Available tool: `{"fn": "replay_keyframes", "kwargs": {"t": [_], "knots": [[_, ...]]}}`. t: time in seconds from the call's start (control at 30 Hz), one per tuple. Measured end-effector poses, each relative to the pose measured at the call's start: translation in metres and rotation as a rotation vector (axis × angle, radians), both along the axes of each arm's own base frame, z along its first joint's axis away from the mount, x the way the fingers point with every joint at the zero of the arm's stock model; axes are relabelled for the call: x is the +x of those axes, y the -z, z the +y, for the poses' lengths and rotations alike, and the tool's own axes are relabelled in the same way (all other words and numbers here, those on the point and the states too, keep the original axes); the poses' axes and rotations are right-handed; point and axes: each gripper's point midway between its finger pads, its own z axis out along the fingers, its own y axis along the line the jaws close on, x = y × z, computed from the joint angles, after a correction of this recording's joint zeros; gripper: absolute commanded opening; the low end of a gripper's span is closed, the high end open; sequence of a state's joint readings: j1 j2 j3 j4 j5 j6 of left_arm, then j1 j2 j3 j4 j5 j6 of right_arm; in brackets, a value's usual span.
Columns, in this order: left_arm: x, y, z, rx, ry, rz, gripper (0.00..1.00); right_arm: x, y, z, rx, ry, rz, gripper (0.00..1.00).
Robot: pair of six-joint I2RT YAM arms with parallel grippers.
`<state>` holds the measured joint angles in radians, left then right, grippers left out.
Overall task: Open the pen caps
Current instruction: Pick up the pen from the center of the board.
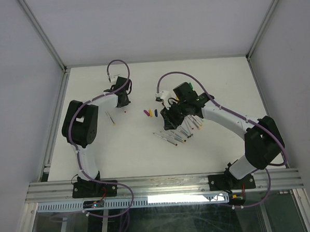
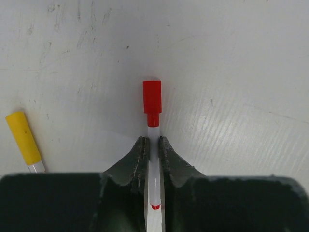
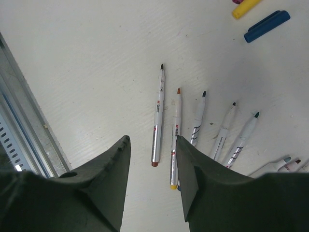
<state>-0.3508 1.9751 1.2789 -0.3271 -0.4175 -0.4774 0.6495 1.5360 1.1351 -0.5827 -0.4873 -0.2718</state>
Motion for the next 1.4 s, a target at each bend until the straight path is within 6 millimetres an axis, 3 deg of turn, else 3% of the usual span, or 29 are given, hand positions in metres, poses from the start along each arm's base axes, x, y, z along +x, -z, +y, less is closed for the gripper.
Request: {"fn": "replay_keyframes", "kwargs": {"t": [0.3,0.4,0.63,0.7,0.83,0.93,1.03,1.2,1.4], "knots": [[-0.002,-0.004,-0.005,-0.042,0.020,-0.003,0.00,-0.005,-0.003,0.005,0.047,-0.019,0.031,0.45],[-0.019,-0.010,-0.006,-0.093,0.037,-0.014,0.00,-0.009,-0.004,0.010,0.113,-0.021,0.066,0.47],[-0.076,-0.042,-0.020,-0.318,0.100,-0.148,0.00,-0.014,-0.009,0.016,0.364,0.069,0.153,0.67],[-0.094,-0.050,-0.029,-0.397,0.137,-0.206,0.00,-0.012,-0.011,0.018,0.459,0.099,0.163,0.73],[-0.130,-0.065,-0.060,-0.554,0.236,-0.313,0.00,-0.017,-0.015,0.021,0.607,0.129,0.205,0.75],[-0.158,-0.088,-0.096,-0.685,0.347,-0.422,0.00,-0.020,-0.030,0.026,0.686,0.107,0.217,0.75],[-0.177,-0.106,-0.119,-0.788,0.416,-0.501,0.00,-0.020,-0.047,0.029,0.742,0.077,0.201,0.73],[-0.195,-0.133,-0.138,-0.898,0.447,-0.622,0.00,-0.021,-0.049,0.031,0.756,0.073,0.228,0.70],[-0.203,-0.166,-0.150,-0.983,0.439,-0.741,0.00,-0.027,-0.046,0.038,0.735,0.061,0.262,0.69]]}}
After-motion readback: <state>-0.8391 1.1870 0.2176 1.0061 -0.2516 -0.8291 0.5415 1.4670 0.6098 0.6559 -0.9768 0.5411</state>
